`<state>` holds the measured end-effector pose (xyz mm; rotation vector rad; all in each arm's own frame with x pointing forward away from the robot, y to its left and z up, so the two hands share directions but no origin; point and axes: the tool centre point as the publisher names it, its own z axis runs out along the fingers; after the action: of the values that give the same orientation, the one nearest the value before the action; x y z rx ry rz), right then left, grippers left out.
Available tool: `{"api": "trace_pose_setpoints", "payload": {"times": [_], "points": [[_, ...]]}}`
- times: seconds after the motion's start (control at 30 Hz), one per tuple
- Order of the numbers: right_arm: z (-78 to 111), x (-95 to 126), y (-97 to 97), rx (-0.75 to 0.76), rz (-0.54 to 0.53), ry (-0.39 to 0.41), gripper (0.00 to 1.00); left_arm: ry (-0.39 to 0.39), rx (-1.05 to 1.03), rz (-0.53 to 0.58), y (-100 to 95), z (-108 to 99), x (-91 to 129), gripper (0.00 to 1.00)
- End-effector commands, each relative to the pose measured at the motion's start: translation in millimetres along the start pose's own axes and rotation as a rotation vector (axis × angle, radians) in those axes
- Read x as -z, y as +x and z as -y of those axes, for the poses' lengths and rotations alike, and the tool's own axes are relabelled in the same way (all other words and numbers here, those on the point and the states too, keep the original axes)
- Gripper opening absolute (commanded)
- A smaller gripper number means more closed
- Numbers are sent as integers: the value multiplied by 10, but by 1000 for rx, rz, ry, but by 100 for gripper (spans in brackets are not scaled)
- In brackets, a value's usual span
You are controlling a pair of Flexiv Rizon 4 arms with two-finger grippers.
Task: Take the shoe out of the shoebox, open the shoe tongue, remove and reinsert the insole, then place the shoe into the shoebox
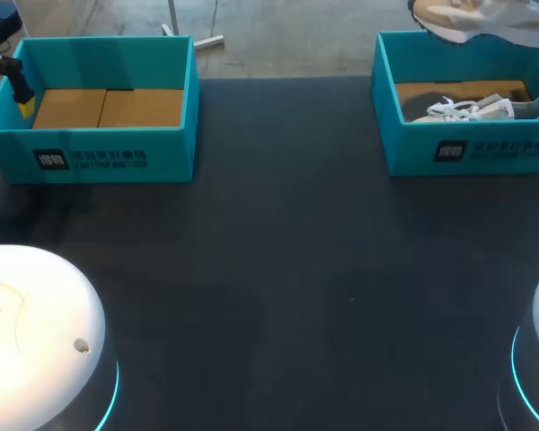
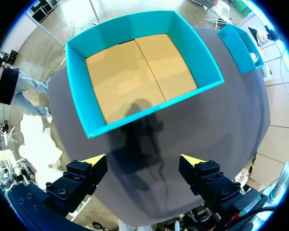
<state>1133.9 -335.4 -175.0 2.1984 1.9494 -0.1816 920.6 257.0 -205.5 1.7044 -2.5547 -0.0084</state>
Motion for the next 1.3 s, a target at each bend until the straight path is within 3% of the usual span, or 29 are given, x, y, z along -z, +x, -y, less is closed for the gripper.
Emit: {"api": "trace_pose_setpoints", "payload": {"times": [0.03,0.57,1.13,1.3], "points": [[-10,19,-3,-1,0,1,0,-1,0,2,0,-3,5,100],[-110,-466,198,54,20,-37,0,-1,0,2,0,-3,5,100],[-501,-695,112,58,77,-41,0,-1,0,2,0,-3,5,100],[-597,-848,144,45,88,-16,0,-1,0,2,0,-3,5,100]]}}
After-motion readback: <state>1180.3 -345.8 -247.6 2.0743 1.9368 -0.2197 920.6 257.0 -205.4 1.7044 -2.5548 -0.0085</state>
